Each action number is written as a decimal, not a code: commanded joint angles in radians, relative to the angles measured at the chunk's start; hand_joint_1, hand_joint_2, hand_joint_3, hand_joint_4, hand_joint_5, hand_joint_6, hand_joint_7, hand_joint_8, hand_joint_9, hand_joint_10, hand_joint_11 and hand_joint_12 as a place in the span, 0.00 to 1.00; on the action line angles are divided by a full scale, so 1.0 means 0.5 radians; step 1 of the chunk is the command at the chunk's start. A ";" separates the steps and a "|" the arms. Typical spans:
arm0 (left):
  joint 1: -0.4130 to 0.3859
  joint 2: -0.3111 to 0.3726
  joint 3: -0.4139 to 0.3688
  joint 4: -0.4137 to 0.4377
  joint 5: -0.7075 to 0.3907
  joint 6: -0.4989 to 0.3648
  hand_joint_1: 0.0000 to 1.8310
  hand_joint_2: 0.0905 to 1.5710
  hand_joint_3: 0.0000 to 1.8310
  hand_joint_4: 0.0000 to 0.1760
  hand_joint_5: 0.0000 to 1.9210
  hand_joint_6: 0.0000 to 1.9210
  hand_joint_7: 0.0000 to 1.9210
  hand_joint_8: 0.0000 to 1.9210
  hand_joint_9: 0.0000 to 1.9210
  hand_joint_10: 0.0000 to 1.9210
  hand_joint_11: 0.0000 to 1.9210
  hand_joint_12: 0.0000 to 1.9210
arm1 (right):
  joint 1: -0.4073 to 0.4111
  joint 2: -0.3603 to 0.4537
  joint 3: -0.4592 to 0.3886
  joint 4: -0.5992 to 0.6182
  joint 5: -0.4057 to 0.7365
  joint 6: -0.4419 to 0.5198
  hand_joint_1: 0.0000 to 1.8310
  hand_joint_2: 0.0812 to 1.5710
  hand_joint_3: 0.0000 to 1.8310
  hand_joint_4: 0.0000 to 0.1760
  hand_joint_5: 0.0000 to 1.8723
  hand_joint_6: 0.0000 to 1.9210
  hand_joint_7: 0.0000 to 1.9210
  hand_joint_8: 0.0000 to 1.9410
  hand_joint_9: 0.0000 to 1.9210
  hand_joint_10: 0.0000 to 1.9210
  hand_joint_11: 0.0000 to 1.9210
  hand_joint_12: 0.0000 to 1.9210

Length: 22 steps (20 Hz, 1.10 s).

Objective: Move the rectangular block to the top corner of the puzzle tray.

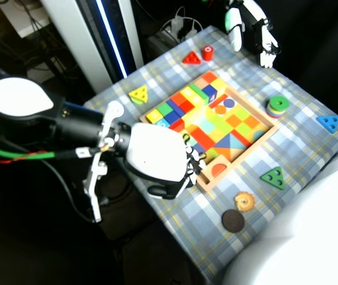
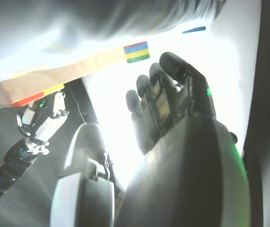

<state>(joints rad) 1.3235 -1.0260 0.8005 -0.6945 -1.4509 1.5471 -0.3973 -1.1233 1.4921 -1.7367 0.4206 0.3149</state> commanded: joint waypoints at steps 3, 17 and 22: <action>-0.015 0.003 0.000 0.070 -0.228 -0.018 0.32 0.82 0.00 0.13 0.27 0.00 0.25 0.00 0.20 0.01 0.00 0.57 | 0.012 -0.001 -0.011 0.055 -0.024 -0.015 0.79 0.79 0.00 0.22 0.28 0.00 0.56 1.00 0.70 1.00 0.73 1.00; -0.014 0.004 0.003 0.065 -0.219 -0.018 0.31 0.82 0.00 0.17 0.27 0.00 0.25 0.00 0.19 0.01 0.00 0.51 | 0.019 0.213 -0.228 0.316 -0.024 -0.109 0.76 0.81 0.00 0.28 0.25 0.00 0.65 1.00 0.75 1.00 0.78 1.00; 0.004 0.011 -0.001 0.036 -0.276 -0.024 0.32 0.82 0.00 0.10 0.27 0.00 0.25 0.00 0.19 0.00 0.00 0.53 | 0.015 0.433 -0.378 0.992 -0.028 -0.511 0.61 0.79 0.00 0.25 0.26 0.00 0.56 0.86 0.73 1.00 0.73 1.00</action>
<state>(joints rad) 1.3296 -1.0256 0.8005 -0.7071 -1.4628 1.5436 -0.4049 -0.9020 1.3033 -1.2648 0.3862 0.0425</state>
